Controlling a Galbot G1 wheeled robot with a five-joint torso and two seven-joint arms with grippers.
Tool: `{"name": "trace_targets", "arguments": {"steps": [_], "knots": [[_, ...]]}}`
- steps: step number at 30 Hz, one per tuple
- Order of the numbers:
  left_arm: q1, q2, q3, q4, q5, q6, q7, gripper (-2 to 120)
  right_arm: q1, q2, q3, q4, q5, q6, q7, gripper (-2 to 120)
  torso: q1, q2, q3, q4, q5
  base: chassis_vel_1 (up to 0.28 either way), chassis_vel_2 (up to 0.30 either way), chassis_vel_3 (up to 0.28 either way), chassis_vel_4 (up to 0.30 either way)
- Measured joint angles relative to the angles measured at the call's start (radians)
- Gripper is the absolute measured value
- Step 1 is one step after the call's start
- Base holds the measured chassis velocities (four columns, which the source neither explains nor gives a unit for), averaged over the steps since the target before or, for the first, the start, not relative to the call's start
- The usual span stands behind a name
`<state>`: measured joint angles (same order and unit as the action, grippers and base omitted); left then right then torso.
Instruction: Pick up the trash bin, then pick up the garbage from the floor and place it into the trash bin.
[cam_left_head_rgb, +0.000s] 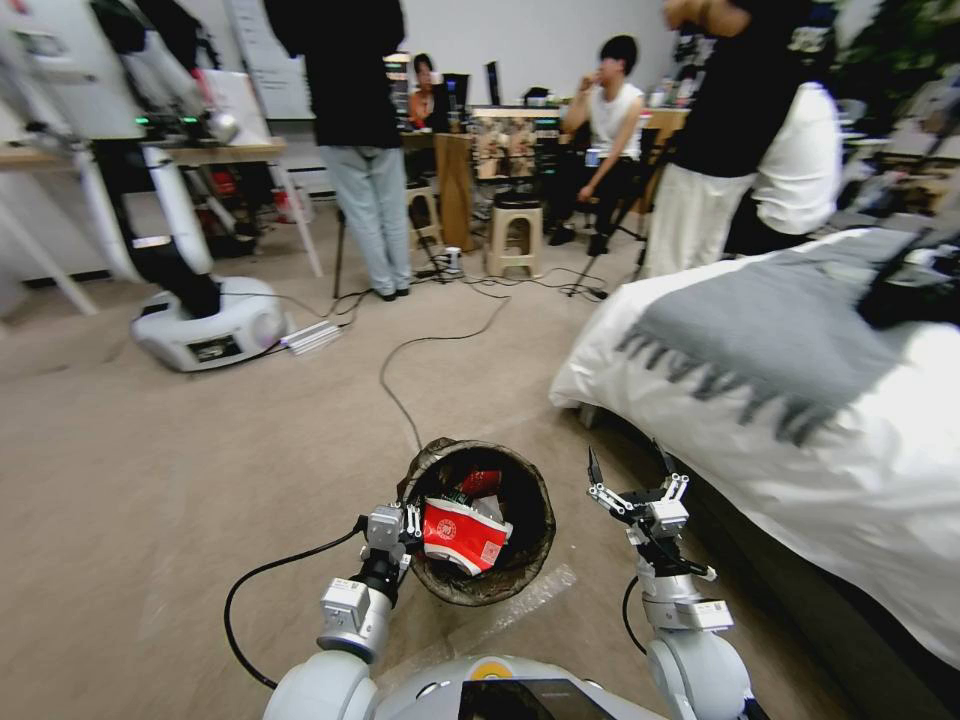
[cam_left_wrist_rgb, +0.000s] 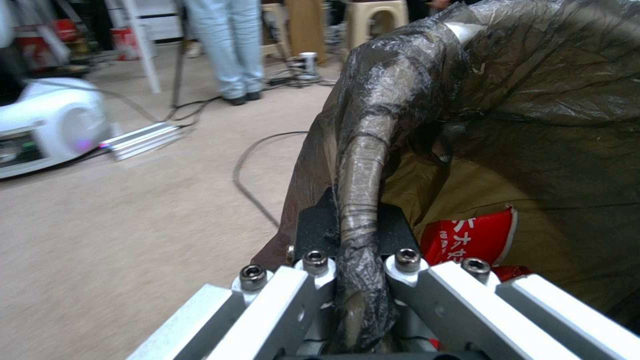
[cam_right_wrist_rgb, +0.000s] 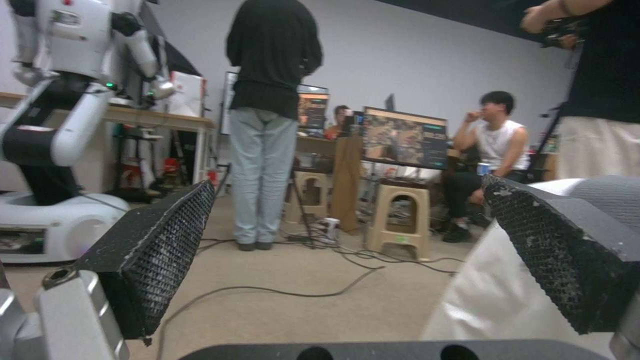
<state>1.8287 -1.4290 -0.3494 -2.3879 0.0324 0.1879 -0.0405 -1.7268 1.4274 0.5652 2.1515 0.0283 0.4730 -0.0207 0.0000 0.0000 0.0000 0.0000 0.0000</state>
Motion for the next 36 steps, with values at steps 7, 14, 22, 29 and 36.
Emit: {"name": "trace_targets", "arguments": {"steps": [7,14,22,29,36], "knots": [[0.000,-0.001,0.001,0.004,0.000,0.000,0.000,1,0.001,0.002,0.001,-0.001,0.000,0.001,-0.004,100,0.000,0.000,0.000,0.0000,-0.0001,0.123,0.119,0.129,0.128],[0.000,-0.001,0.002,0.005,0.000,-0.001,0.000,1,0.004,0.004,-0.002,-0.001,0.000,0.001,-0.005,100,0.000,0.000,0.000,0.0000,0.0000,0.130,0.121,0.127,0.117],[0.001,-0.002,0.005,0.009,0.001,-0.002,0.000,1,0.003,0.005,-0.003,-0.006,0.000,0.001,-0.006,100,0.000,0.000,0.000,0.0000,-0.0001,0.128,0.125,0.113,0.129],[0.001,-0.002,0.008,0.012,0.002,-0.006,-0.002,1,0.005,0.007,-0.008,-0.007,-0.002,0.001,-0.008,100,0.000,0.000,0.000,0.0001,0.0000,0.128,0.126,0.123,0.117],[-0.001,-0.001,0.009,0.018,0.007,-0.009,-0.003,1,0.007,0.007,-0.014,-0.008,-0.005,0.000,-0.012,100,0.000,0.000,0.000,-0.0002,0.0000,0.055,0.048,0.045,0.054]]}}
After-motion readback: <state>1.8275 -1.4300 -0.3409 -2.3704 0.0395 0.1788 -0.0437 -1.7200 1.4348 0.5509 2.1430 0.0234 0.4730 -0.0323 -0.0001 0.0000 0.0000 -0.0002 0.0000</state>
